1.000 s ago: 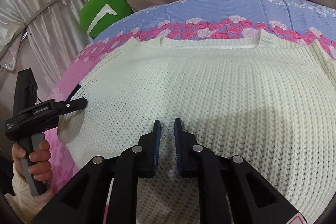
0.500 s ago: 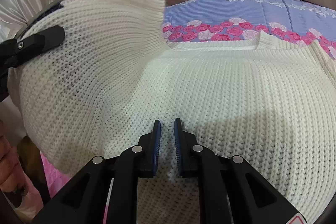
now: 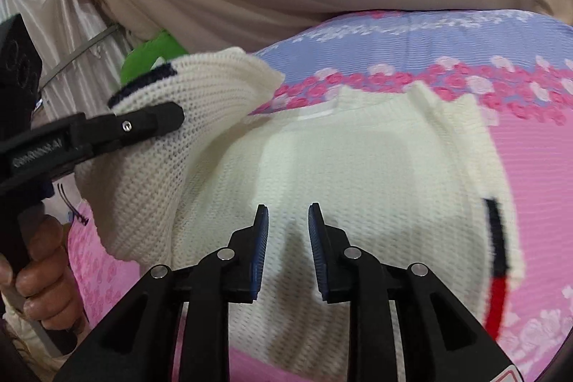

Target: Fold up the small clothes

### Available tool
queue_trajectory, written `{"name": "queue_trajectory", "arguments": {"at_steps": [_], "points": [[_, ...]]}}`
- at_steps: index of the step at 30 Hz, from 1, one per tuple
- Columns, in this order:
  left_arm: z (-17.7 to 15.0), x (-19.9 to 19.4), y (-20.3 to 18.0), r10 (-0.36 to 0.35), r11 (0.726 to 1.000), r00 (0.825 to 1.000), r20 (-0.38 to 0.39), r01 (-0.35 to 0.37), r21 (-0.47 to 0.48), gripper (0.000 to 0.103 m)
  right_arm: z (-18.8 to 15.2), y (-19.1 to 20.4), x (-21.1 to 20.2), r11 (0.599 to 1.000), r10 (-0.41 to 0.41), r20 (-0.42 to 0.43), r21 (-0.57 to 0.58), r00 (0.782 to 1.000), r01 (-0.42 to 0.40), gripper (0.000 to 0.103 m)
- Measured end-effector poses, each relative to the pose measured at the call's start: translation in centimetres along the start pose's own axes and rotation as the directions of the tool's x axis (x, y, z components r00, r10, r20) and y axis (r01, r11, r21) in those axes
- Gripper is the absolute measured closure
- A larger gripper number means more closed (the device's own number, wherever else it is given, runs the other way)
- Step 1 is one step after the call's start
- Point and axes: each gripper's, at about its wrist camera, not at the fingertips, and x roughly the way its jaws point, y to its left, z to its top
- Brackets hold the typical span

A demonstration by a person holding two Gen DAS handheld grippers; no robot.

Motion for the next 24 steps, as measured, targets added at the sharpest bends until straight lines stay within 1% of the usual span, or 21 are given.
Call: {"name": "queue_trajectory", "arguments": {"at_steps": [2,4,5,6,7,8,9,11,13,16,18,19,20,21,22,24], "points": [[-0.6,2.2,-2.0,-0.027,0.999,0.998,-0.051,0.029,0.043,0.079,-0.6,-2.2,-2.2,0.998,-0.046,0.023,0.051,0.999,0.044,0.076],[-1.6,4.9,-3.9,-0.038,0.996,0.993,-0.114,0.047,0.078,0.078,-1.2,-3.7,-4.0,0.992,-0.087,0.041,0.092,0.995,0.083,0.075],[-2.4,6.5,-4.9,-0.024,0.994,0.989,-0.147,0.04,0.102,0.078,-1.5,-4.3,-4.9,0.989,-0.105,0.05,0.11,0.993,0.099,0.075],[-3.0,7.5,-5.6,-0.008,0.992,0.987,-0.162,0.028,0.126,0.076,-1.7,-4.8,-5.6,0.987,-0.116,0.057,0.122,0.992,0.109,0.075],[-3.6,8.0,-6.7,0.029,0.985,0.99,-0.141,-0.004,0.171,0.074,-1.8,-5.0,-6.1,0.985,-0.122,0.061,0.128,0.991,0.113,0.075],[-4.0,7.9,-7.5,0.06,0.977,0.992,-0.112,-0.035,0.211,0.068,-1.9,-5.2,-6.5,0.984,-0.129,0.067,0.133,0.989,0.119,0.075],[-4.2,7.5,-8.2,0.057,0.973,0.993,-0.1,-0.033,0.228,0.053,-2.0,-5.3,-6.8,0.983,-0.133,0.071,0.134,0.989,0.123,0.074],[-4.1,6.7,-8.3,0.012,0.978,0.994,-0.106,0.01,0.209,0.043,-1.9,-5.3,-7.0,0.984,-0.132,0.077,0.128,0.988,0.121,0.074],[-4.0,5.5,-7.6,-0.017,0.983,0.995,-0.094,0.034,0.179,0.043,-1.6,-5.0,-6.9,0.987,-0.12,0.082,0.12,0.989,0.11,0.072],[-3.8,2.9,-5.2,-0.084,0.989,0.993,-0.081,0.093,0.114,0.042,-1.0,-4.5,-6.8,0.992,-0.08,0.087,0.107,0.993,0.071,0.07],[-4.0,0.2,-3.2,-0.114,0.991,0.992,-0.055,0.118,0.068,0.023,-0.5,-3.7,-6.8,0.995,-0.039,0.089,0.095,0.995,0.031,0.06],[-4.1,-0.8,-2.4,-0.121,0.991,0.992,-0.041,0.123,0.055,0.018,-0.2,-3.2,-6.6,0.996,-0.013,0.088,0.085,0.996,0.005,0.058],[-4.5,-2.0,-1.3,-0.109,0.993,0.994,-0.021,0.11,0.039,0.013,0.1,-2.7,-6.4,0.997,0.014,0.082,0.073,0.997,-0.02,0.054],[-5.0,-2.9,-0.5,-0.086,0.996,0.996,-0.017,0.086,0.034,0.012,0.3,-2.2,-6.2,0.997,0.033,0.077,0.063,0.997,-0.038,0.051],[-5.4,-3.0,0.0,-0.065,0.997,0.998,-0.028,0.065,0.035,0.012,0.6,-1.6,-5.6,0.997,0.05,0.067,0.052,0.997,-0.053,0.048],[-6.7,-3.1,1.2,-0.022,0.999,0.997,-0.071,0.025,0.038,0.011,1.1,-0.5,-4.4,0.997,0.061,0.037,0.035,0.997,-0.063,0.044]]}}
